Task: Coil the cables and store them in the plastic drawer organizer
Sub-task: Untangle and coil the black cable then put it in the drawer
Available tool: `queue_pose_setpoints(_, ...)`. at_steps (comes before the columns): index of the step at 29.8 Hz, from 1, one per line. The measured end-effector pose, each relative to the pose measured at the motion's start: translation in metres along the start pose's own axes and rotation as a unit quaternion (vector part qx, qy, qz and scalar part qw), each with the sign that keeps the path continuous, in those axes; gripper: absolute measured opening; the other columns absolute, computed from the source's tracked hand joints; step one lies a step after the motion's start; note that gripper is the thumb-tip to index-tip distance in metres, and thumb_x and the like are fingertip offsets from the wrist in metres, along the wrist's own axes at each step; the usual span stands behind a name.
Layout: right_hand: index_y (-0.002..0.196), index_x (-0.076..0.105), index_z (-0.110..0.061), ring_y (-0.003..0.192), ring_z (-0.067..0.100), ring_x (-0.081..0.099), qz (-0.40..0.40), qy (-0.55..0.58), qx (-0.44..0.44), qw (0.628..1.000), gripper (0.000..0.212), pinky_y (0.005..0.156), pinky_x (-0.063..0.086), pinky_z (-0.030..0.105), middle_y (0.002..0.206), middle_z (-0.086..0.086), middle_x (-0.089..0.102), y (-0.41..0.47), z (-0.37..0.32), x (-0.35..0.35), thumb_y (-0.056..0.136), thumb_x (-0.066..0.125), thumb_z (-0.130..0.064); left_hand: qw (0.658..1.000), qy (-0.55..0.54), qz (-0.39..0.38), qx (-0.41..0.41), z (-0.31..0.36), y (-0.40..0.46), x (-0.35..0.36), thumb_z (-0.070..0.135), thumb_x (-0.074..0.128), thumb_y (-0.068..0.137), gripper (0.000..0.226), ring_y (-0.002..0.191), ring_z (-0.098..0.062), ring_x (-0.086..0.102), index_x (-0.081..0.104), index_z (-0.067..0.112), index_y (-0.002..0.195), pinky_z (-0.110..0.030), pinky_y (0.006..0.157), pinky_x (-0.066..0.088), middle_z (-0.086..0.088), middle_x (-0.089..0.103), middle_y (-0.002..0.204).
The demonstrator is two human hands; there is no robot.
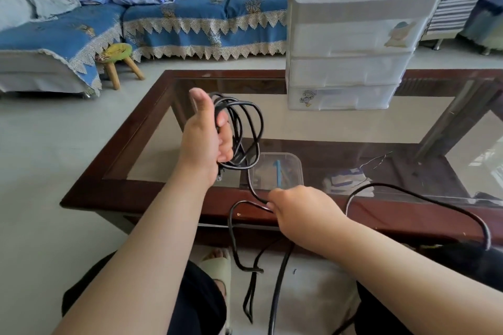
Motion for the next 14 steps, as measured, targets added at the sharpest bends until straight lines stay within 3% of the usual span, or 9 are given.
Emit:
queue_pose_setpoints(5,0.103,0.052,-0.016,0.065,0.028,0.040,-0.017,-0.034,-0.068,0.997,0.020,0.058,0.034,0.031,0.083,0.008,0.059,0.001,-0.022,-0.011,0.100,0.035,-0.026,0.993,0.106,-0.041,0.019,-0.010,-0.003,0.016,0.068,0.022,0.087,0.057,0.041,-0.012,0.017,0.034,0.018,0.061,-0.028,0.042,0.013,0.004,0.025,0.047)
queue_pose_setpoints(8,0.104,0.056,-0.017,0.068,0.031,0.048,-0.021,-0.052,-0.105,0.993,0.022,0.059,0.035,0.029,0.085,0.007,0.063,0.005,-0.026,-0.020,0.100,0.037,-0.028,0.989,0.135,-0.058,-0.001,-0.018,-0.002,0.020,0.074,0.024,0.075,0.058,0.043,-0.013,0.016,0.031,0.018,0.064,-0.031,0.045,0.012,0.004,0.023,0.047)
queue_pose_setpoints(11,0.109,0.060,-0.020,0.085,0.029,0.058,-0.021,-0.052,-0.126,0.990,0.027,0.063,0.035,0.029,0.089,0.004,0.065,0.008,-0.021,-0.028,0.100,0.037,-0.032,0.984,0.164,-0.074,-0.012,-0.026,-0.002,0.023,0.075,0.022,0.072,0.059,0.041,-0.011,0.018,0.031,0.017,0.066,-0.027,0.043,0.014,0.003,0.023,0.047)
queue_pose_setpoints(14,0.107,0.061,-0.025,0.079,0.021,0.053,-0.033,-0.032,-0.123,0.991,0.025,0.063,0.033,0.028,0.075,-0.006,0.051,0.013,-0.013,-0.031,0.099,0.039,-0.034,0.975,0.201,-0.088,-0.011,-0.031,-0.002,0.026,0.075,0.021,0.072,0.064,0.040,-0.012,0.020,0.035,0.013,0.070,-0.021,0.039,0.022,-0.001,0.025,0.048)
Point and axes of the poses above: each hand's wrist, its own y-axis towards the middle knuckle, its own x-axis out of the palm, z = x × y, the point moved 7 cm from there along y, towards the middle knuckle
